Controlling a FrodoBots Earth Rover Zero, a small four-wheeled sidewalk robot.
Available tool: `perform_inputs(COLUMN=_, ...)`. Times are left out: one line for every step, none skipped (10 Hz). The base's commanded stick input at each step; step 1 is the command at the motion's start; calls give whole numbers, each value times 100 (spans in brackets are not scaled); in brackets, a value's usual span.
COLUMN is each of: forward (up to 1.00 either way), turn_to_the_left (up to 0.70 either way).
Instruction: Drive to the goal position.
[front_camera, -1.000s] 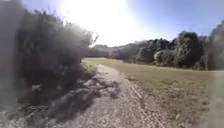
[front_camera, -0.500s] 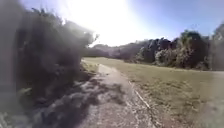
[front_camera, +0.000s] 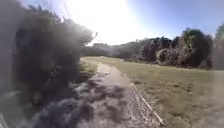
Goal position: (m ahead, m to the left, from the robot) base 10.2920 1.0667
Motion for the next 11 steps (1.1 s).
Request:
perform_inputs(forward=70, turn_to_the_left=0)
perform_inputs(forward=70, turn_to_the_left=0)
perform_inputs(forward=70, turn_to_the_left=0)
perform_inputs(forward=70, turn_to_the_left=0)
perform_inputs(forward=70, turn_to_the_left=0)
perform_inputs(forward=70, turn_to_the_left=0)
perform_inputs(forward=70, turn_to_the_left=0)
perform_inputs(forward=70, turn_to_the_left=0)
perform_inputs(forward=70, turn_to_the_left=0)
perform_inputs(forward=70, turn_to_the_left=0)
perform_inputs(forward=70, turn_to_the_left=0)
